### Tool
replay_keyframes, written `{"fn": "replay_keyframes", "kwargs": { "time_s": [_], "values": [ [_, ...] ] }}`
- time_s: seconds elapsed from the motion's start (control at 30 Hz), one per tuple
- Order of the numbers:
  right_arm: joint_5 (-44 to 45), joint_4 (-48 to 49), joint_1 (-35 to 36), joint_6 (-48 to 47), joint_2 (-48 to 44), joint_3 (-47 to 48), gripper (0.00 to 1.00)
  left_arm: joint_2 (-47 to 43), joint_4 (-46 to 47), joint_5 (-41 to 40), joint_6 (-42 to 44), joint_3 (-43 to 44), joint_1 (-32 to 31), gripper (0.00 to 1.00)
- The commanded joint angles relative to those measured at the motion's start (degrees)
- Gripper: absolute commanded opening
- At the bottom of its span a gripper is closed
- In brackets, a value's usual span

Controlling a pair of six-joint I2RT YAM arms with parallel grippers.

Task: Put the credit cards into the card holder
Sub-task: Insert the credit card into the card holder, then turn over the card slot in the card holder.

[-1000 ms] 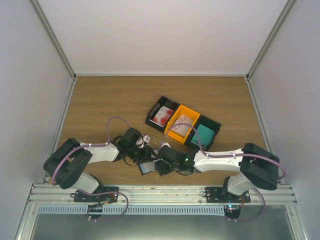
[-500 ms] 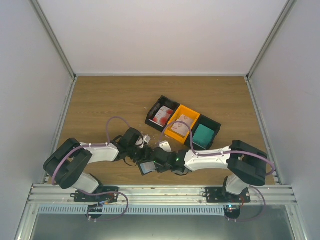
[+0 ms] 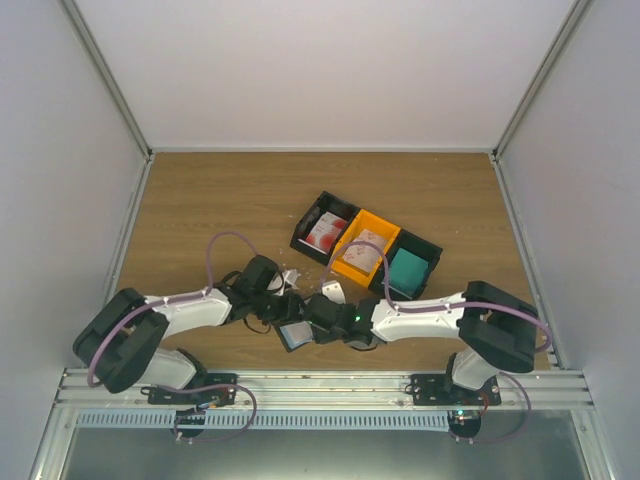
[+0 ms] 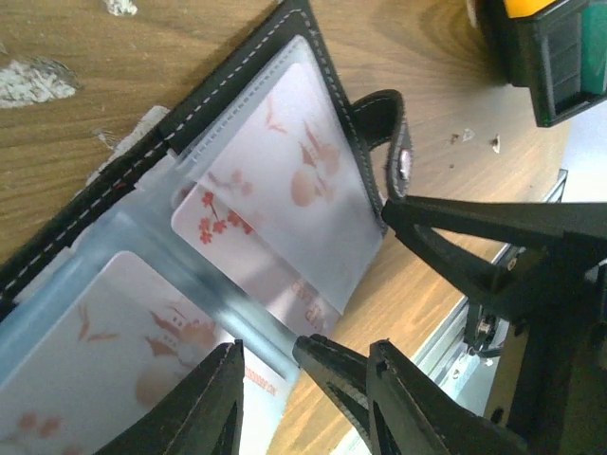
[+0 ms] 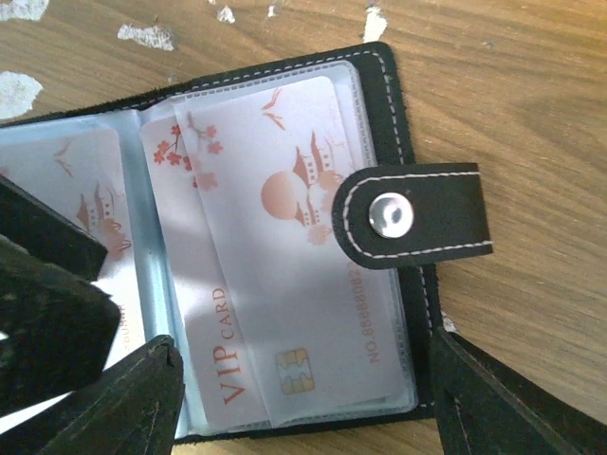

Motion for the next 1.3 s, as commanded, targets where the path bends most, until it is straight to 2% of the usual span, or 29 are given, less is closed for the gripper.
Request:
{"fn": "replay_keyframes", "kwargs": {
  "time_s": [0.0,0.13,0.33,0.47,0.57,0.87,1.27],
  "values": [
    [0.2,2.0,-0.4,-3.1,-4.7,-1.3,0.73,-5.3,-3.4,-3.1,1.4,0.1,0.4,0.4],
    [-1.3,3.4,-0.4,-6.4,-9.0,-2.1,0.73,-10.6,-8.0,-8.4,1.4,0.0,0.8,0.46],
    [-6.2,5.5,-0.3,-12.4,-6.8,-0.2,0.55,-18.4,-12.5,-12.8,-0.7,-3.3,1.7,0.54],
    [-9.9,6.5,-0.4,-14.5,-2.1,2.1,0.39,-22.7,-13.2,-12.6,-2.4,-6.9,2.7,0.51],
    [-11.7,7.0,-0.4,-14.6,0.9,2.8,0.3,-25.0,-12.9,-11.7,-3.2,-9.1,3.4,0.48],
    [-9.2,3.3,-1.0,-10.8,5.7,4.2,0.18,-22.9,-6.4,-4.8,-3.8,-12.5,4.4,0.44],
    [-10.9,4.2,-2.8,-9.1,6.0,1.6,0.11,-22.1,-3.2,-2.3,-4.1,-13.1,4.9,0.36]
  ]
}}
